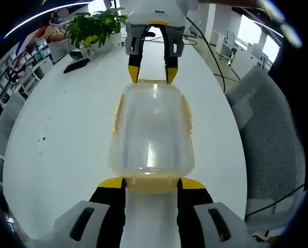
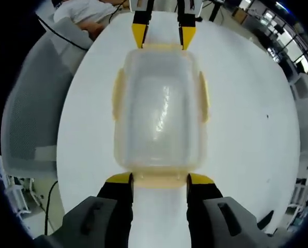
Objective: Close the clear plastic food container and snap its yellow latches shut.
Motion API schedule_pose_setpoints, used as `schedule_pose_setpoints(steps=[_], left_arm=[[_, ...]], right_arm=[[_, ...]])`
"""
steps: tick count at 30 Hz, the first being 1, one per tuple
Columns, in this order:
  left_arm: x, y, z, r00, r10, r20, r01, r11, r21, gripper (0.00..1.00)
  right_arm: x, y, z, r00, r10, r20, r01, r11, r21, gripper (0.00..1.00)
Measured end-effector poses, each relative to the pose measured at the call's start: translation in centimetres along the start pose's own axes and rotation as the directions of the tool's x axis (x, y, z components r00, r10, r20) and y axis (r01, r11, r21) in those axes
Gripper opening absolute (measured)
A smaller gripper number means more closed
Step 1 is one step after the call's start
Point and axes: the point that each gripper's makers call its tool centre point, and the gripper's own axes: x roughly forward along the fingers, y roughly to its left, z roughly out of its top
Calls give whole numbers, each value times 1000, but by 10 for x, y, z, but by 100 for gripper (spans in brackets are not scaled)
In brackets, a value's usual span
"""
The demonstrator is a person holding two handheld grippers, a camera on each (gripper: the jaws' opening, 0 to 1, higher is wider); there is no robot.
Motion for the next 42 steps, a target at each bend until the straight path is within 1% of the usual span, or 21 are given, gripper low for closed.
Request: schedule_pose_setpoints(steps=[7,12,13,19,25,28,36,39,42], left_arm=[[2,-1,-2,1000,-17,-18,17,1000,-5,33],[6,-2,-5,999,-6,-32,6,1000,10,33],[7,-1,-5,1000,2,-30,-1,1000,18,33],[7,-2,-4,1000,8,-13,-8,1000,6,34],[6,-2,-4,1000,16,0,-16,1000,5,34],[3,-2,-2,1000,23,9,-23,1000,7,34],[-5,-2,-4,999,45,15,-45,999,4,34],[-9,-2,-6,999,52,17,-52,999,-6,34],[-13,-1,-6,997,70,23,-70,997,-32,34]], right_arm=[[-1,1,0,1000,6,9,-6,1000,8,37],[0,1,0,1000,4,5,-5,1000,13,38],[0,1,0,1000,4,4,-4,1000,13,38],[2,2,-4,1000,5,-9,-5,1000,14,37],[1,2,-4,1000,-4,1,4,999,33,37],[-1,2,-4,1000,-12,12,11,998,54,39],[-8,4,-6,999,-33,9,32,997,70,40],[-12,6,-6,999,-43,13,42,996,81,40],[-17,5,-5,997,-68,26,65,991,114,40]])
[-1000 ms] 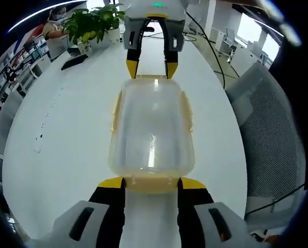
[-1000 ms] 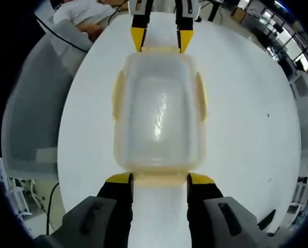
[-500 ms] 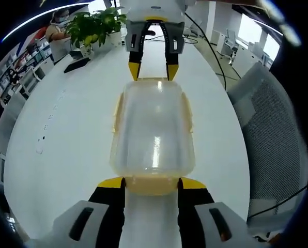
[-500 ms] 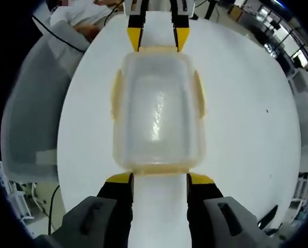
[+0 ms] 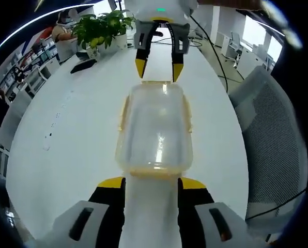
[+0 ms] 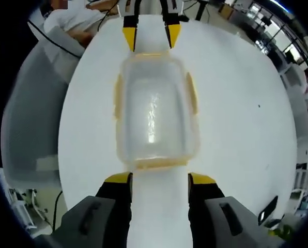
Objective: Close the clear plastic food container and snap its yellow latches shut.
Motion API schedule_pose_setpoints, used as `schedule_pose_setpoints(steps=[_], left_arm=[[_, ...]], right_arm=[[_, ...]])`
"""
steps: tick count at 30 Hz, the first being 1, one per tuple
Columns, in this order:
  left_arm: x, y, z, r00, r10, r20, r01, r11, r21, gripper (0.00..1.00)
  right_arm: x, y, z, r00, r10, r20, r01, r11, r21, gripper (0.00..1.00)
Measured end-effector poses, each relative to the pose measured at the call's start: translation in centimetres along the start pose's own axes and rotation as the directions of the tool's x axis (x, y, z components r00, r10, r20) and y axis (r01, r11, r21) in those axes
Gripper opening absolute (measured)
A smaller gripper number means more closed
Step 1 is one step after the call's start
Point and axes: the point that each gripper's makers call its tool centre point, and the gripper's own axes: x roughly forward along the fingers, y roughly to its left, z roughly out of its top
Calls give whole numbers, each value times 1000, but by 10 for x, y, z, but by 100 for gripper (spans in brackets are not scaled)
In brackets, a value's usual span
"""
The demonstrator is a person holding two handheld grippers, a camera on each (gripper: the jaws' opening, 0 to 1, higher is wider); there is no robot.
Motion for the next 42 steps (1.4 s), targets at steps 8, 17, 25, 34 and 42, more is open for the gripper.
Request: schedule_pose_setpoints(steps=[8,17,25,34,42], left_arm=[[-11,2,6,998,63,25,-61,997,-56,35],[-15,-1,8,993,113,30,-108,984,-142,35],[-22,12,6,972,231,35,-210,927,-310,33],[-23,15,7,954,296,45,-253,880,-402,33],[-19,11,5,940,337,53,-270,828,-491,34]], right_arm=[[-13,-7,6,996,-77,49,71,991,114,39],[-20,-6,9,987,-139,76,123,975,184,41],[-24,-12,13,966,-223,131,169,927,334,40],[-21,-10,13,941,-279,193,147,849,508,40],[-18,-7,13,919,-314,239,105,779,618,39]])
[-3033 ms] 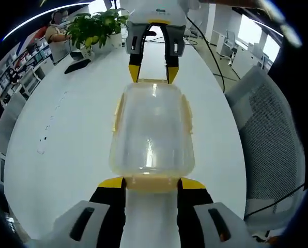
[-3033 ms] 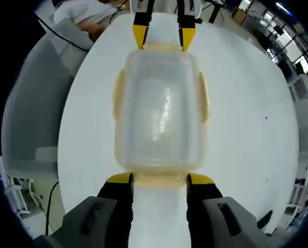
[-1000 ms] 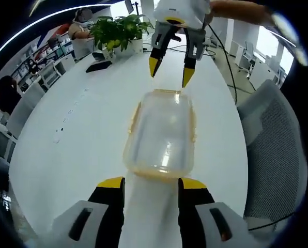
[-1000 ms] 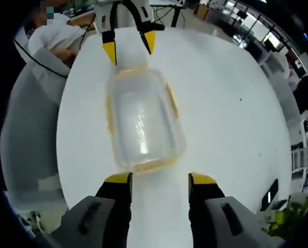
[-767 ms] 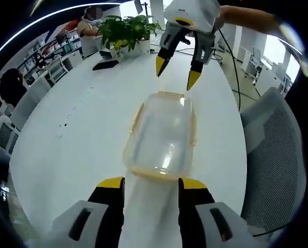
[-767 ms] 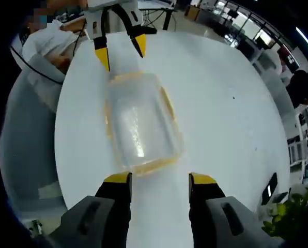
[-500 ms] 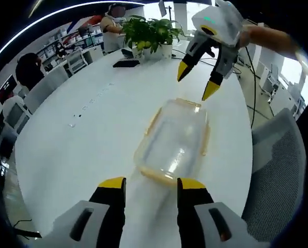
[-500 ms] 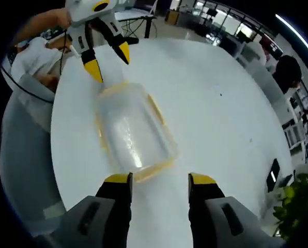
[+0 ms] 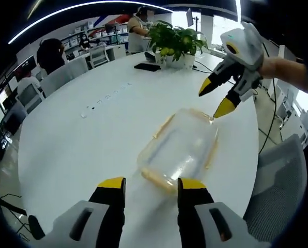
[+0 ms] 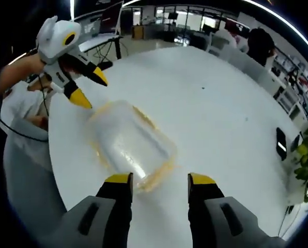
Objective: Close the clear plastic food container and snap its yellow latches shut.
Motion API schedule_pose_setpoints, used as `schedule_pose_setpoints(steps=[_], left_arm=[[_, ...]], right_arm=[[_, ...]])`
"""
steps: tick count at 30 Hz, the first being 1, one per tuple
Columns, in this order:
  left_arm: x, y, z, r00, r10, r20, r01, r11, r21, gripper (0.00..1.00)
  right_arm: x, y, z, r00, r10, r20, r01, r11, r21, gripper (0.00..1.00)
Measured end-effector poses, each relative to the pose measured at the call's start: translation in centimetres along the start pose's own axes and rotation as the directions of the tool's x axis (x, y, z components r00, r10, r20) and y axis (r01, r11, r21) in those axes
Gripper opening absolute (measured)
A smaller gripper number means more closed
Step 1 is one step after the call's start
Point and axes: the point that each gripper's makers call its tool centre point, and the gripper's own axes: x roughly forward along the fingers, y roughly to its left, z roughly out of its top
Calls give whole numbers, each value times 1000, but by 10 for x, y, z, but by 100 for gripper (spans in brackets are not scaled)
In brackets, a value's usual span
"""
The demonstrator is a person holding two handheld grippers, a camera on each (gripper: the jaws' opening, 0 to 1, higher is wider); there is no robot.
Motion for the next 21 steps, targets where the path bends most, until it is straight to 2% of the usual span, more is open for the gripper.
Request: schedule_pose_setpoints(steps=[5,9,10,11,12,15,17,21], left_arm=[[5,-8,-6,1000,7,9,-7,998,-57,34],[9,-12,-12,1000,13,7,-12,995,-100,34],[10,-12,-13,1000,15,6,-14,994,-105,34],[10,-12,-14,1000,18,5,-17,993,-119,34],[11,-12,-15,1000,18,7,-17,992,-127,34],[12,-15,-15,1000,3,13,-1,988,-156,34],[14,-17,-15,1000,-7,18,10,983,-181,34],[18,-21,-15,1000,-25,18,28,978,-207,33]], right_arm=[[4,3,-2,999,6,34,-8,996,88,38],[5,4,-3,999,-5,47,0,994,105,38],[5,6,0,998,5,67,-14,991,136,38],[6,10,3,995,26,97,-45,978,204,38],[6,10,3,995,31,100,-53,972,227,38],[8,7,1,995,22,97,-44,971,235,39],[10,9,2,994,29,106,-57,960,273,39],[16,12,2,994,41,98,-66,960,274,39]])
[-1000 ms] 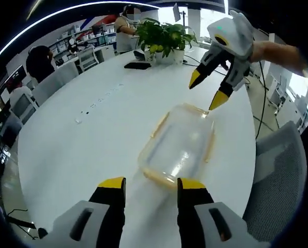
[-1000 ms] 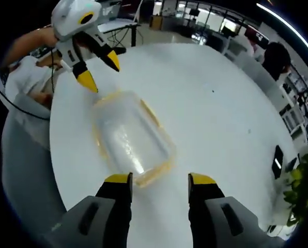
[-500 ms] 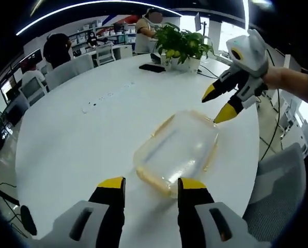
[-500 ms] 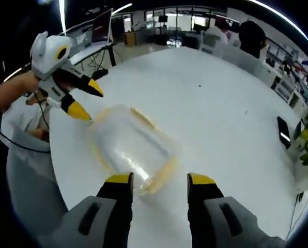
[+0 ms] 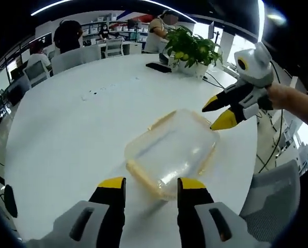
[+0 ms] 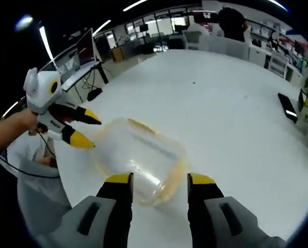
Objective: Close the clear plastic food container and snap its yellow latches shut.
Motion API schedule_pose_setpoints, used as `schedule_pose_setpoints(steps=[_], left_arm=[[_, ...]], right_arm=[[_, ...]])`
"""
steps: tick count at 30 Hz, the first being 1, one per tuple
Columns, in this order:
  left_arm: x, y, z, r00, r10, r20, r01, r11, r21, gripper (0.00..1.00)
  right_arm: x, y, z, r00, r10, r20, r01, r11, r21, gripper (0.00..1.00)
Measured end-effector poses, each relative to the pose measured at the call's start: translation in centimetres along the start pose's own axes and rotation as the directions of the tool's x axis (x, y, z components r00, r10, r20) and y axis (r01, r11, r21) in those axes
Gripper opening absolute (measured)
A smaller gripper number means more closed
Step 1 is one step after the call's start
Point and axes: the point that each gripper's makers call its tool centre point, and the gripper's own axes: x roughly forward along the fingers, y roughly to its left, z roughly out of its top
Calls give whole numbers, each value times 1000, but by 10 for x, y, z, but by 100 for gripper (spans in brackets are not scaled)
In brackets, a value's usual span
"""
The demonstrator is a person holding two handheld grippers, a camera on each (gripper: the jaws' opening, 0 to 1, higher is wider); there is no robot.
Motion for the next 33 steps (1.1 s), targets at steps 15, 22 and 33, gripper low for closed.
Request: schedule_pose_setpoints(steps=[15,22,33], left_arm=[[10,-7,1,999,-52,-5,52,994,-92,33],[15,-10,1,999,-49,-16,46,987,-151,37],[18,-12,2,998,-52,-39,46,987,-155,36]], right_arm=[[11,5,-12,999,24,-48,-22,999,41,43],[14,6,-12,999,18,-49,-14,997,70,45],[20,8,-18,996,17,-84,-2,985,174,43]])
